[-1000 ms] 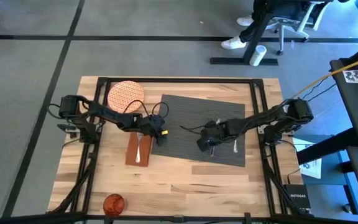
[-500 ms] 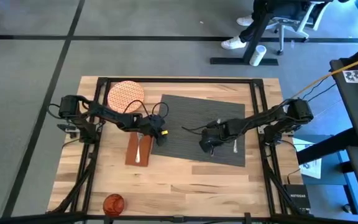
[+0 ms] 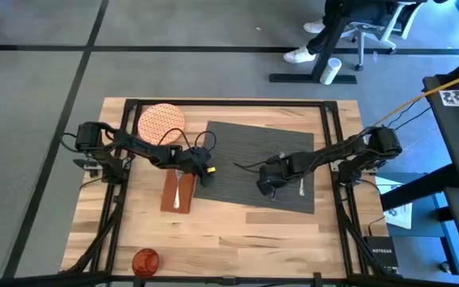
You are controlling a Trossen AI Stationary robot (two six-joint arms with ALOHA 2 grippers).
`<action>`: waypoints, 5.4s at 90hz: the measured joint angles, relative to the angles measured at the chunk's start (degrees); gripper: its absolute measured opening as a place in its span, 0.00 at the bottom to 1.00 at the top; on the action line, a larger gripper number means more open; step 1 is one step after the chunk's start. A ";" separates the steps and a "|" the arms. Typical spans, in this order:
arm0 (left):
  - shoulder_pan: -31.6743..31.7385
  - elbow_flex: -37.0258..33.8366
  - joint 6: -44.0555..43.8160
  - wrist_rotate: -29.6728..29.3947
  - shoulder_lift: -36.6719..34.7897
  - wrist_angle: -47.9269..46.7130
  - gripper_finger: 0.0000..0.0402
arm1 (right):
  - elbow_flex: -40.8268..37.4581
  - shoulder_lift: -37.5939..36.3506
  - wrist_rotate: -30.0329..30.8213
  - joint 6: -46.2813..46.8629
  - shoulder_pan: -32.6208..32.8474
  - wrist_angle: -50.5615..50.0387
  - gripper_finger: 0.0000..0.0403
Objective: Set table place
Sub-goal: Put the silver table knife on the gray tablemat to the left of the silver spoon
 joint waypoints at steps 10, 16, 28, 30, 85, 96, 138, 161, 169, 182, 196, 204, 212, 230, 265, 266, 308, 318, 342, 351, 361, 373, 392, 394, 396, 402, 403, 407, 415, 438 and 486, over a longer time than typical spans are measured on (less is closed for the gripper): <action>0.00 0.00 0.02 -0.01 -0.02 0.00 0.00 | 0.00 -0.47 -0.01 -0.15 0.00 -0.01 0.00; 0.00 0.00 0.02 0.00 -0.02 0.02 0.00 | 0.02 -0.55 -0.01 -0.17 0.00 -0.08 0.00; 0.00 0.00 0.21 0.00 -0.02 0.02 0.00 | 0.02 -0.55 -0.04 -0.24 0.24 -0.50 0.00; 0.00 0.00 0.22 0.00 -0.02 0.02 0.00 | 0.02 -0.55 -0.04 -0.27 0.44 -0.55 0.00; 0.00 0.00 0.22 0.00 -0.02 0.29 0.00 | 0.02 0.00 0.53 3.28 8.04 8.06 0.00; 0.02 0.00 0.20 0.00 -0.02 0.28 0.00 | 0.02 0.00 0.70 3.50 8.24 7.03 0.00; 0.02 0.00 0.00 0.00 -0.02 0.26 0.00 | 0.02 0.02 -0.04 5.86 8.24 1.98 0.00; 0.02 0.00 0.00 0.00 -0.02 0.26 0.00 | 0.02 0.00 0.56 6.58 8.22 7.22 0.00; 0.02 0.00 0.00 -0.01 -0.02 0.26 0.00 | 0.02 0.00 1.54 6.89 8.22 9.34 0.00; 0.02 0.00 -0.01 0.00 -0.02 0.26 0.00 | 0.02 0.00 3.03 6.91 8.20 11.43 0.00; 0.02 0.00 -0.01 0.00 -0.02 0.26 0.00 | 0.02 0.01 3.74 7.37 8.19 11.68 0.00; 0.01 0.00 -0.02 0.00 -0.02 0.26 0.00 | 0.02 0.01 4.27 7.39 8.17 11.57 0.00; 0.01 0.00 -0.05 0.00 -0.02 0.26 0.00 | 0.02 0.01 4.82 7.42 7.52 11.54 0.00; 0.00 0.00 -1.16 0.00 -0.02 0.26 0.00 | 0.02 0.00 5.07 6.04 4.56 11.52 0.00; 0.00 0.00 -1.29 0.00 -0.02 0.28 0.00 | 0.02 0.01 4.51 3.87 3.29 5.10 0.00; 0.00 0.00 -1.29 0.00 -0.02 0.28 0.00 | 0.02 0.00 4.50 3.87 3.30 4.87 0.00; 0.00 0.00 -1.29 0.00 -0.02 0.28 0.00 | 0.02 0.00 4.02 3.83 3.30 2.77 0.00; 0.00 0.00 -1.30 0.00 -0.02 0.26 0.00 | 0.02 0.00 4.02 3.83 3.30 2.02 0.00; 0.00 0.00 -1.29 0.00 -0.02 0.26 0.00 | 0.02 0.00 4.02 3.64 3.32 1.87 0.00; 0.00 0.00 -1.29 0.00 -0.02 0.25 0.00 | 0.02 -0.38 4.00 2.91 3.32 1.08 0.00; -0.01 0.00 -1.09 0.00 -0.02 0.25 0.00 | 0.02 -1.38 4.00 2.43 3.31 -0.23 0.00; -0.02 0.00 -0.92 0.00 -0.02 0.24 0.00 | 0.02 -3.15 4.84 2.29 3.32 -2.52 0.00; -0.02 0.00 -0.90 0.00 -0.02 0.24 0.00 | 0.02 -5.43 6.06 1.03 3.32 -4.39 0.00; -0.02 0.00 -0.90 0.00 -0.02 0.24 0.00 | 0.02 -5.49 6.05 1.03 3.32 -4.62 0.00; -0.01 0.00 -0.90 0.00 -0.02 0.24 0.00 | 0.02 -5.57 6.08 1.03 3.32 -4.85 0.00; -0.01 0.00 -0.90 0.00 -0.02 0.24 0.00 | 0.02 -5.74 6.06 0.99 3.32 -5.26 0.00; -0.01 0.00 -0.90 0.00 -0.02 0.24 0.00 | 0.02 -5.76 6.06 0.95 3.32 -5.14 0.00; -0.01 0.00 -0.90 0.00 -0.02 0.24 0.00 | 0.02 -5.77 6.10 0.43 3.32 -4.18 0.00; -0.02 0.00 -0.90 0.00 -0.02 0.24 0.00 | 0.00 -5.77 5.64 -1.49 3.32 0.21 0.00; -0.02 0.00 -0.87 0.01 -0.02 0.24 0.00 | 0.02 -2.95 4.08 -1.46 3.32 3.95 0.00; 0.00 0.00 -0.87 0.00 -0.02 0.22 0.00 | 0.00 -1.25 0.85 2.95 3.32 -4.12 0.00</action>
